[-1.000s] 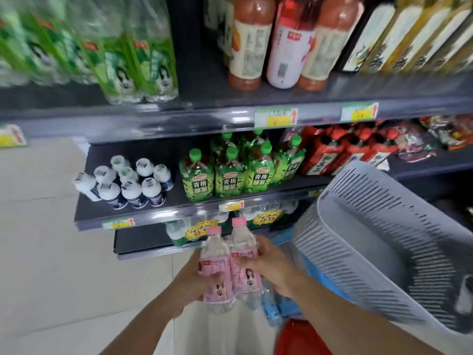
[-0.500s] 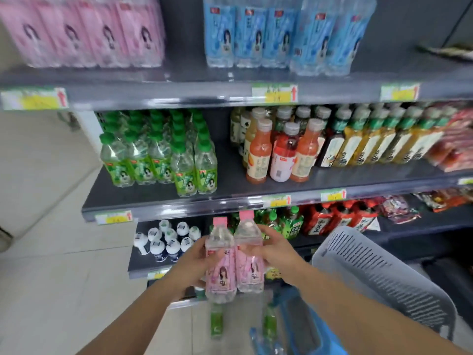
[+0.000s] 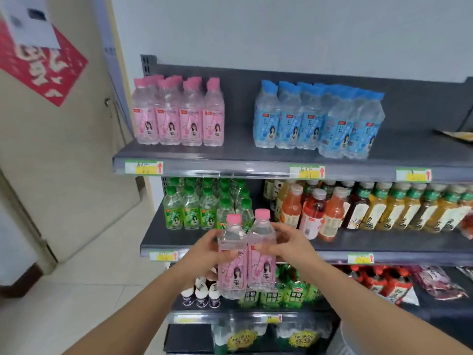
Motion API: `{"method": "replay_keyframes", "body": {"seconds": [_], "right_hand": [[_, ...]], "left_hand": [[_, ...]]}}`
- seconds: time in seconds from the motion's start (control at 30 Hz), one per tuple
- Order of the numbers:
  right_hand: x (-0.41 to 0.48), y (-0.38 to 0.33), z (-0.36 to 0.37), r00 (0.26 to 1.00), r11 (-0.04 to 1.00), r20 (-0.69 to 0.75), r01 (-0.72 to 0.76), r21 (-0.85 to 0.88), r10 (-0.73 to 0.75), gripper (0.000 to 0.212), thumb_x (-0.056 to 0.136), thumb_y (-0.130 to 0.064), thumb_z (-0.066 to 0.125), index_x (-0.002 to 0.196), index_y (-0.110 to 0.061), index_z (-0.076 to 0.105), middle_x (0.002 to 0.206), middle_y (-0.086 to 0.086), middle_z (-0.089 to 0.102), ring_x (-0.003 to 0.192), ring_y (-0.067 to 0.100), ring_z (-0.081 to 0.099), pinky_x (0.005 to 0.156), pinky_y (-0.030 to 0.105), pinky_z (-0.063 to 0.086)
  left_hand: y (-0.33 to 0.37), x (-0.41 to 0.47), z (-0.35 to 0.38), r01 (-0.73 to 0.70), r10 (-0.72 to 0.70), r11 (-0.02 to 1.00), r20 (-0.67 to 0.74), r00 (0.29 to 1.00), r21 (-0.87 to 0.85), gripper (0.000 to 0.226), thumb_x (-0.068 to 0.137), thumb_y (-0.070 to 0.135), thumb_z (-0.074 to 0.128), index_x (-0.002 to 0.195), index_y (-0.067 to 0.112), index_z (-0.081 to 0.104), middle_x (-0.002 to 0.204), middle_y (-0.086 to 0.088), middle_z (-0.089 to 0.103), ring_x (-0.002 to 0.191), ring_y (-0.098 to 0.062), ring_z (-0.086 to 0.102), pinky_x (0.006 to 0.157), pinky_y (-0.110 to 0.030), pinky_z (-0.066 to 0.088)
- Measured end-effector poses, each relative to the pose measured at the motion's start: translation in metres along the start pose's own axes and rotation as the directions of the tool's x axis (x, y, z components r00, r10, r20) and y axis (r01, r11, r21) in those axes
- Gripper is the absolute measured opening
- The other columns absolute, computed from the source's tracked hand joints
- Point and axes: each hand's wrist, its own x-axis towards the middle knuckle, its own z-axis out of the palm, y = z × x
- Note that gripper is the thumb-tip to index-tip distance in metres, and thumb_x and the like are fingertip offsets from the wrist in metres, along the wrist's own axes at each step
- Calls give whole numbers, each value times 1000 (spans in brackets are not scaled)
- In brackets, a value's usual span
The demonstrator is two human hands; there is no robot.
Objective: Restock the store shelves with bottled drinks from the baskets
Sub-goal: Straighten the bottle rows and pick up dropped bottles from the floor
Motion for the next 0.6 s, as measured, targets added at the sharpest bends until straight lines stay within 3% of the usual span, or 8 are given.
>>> {"method": "replay_keyframes", "body": {"seconds": [0.13, 0.3, 0.43, 0.6], "right_hand": [[13, -38, -7, 993, 994, 11, 113, -1, -113, 44, 65, -18, 88, 94, -38, 62, 101, 0, 67, 92, 17, 63, 80, 28, 55], [39, -83, -16, 970, 970, 19, 243, -18, -243, 49, 60, -26, 90, 101, -34, 64, 99, -1, 70, 95, 20, 66, 83, 39, 57], [58, -119, -21, 947, 947, 8, 320, 17, -320, 54, 59, -26, 91, 102, -24, 58, 99, 5, 70, 93, 24, 67, 75, 36, 56], [74, -168, -20, 921, 921, 25, 389, 30, -390, 51, 61, -26, 90, 100, -25, 57, 101, 5, 70, 94, 22, 67, 78, 35, 56]], "left_hand": [[34, 3, -16, -77, 78, 997, -40, 996, 23, 47, 81, 21, 74, 116, 38, 47, 113, 0, 63, 95, -18, 68, 77, -45, 59], [83, 8, -35, -151, 155, 988, -119, 981, 43, 48, 79, 20, 76, 118, 31, 51, 113, -2, 64, 92, -22, 70, 76, -45, 59], [118, 8, -51, -212, 223, 974, -169, 960, 81, 45, 81, 21, 73, 117, 34, 49, 110, -1, 62, 91, -18, 67, 66, -32, 58], [154, 10, -80, -267, 286, 957, -230, 930, 109, 48, 80, 26, 74, 120, 34, 50, 118, -8, 60, 93, -23, 67, 62, -30, 56]]}}
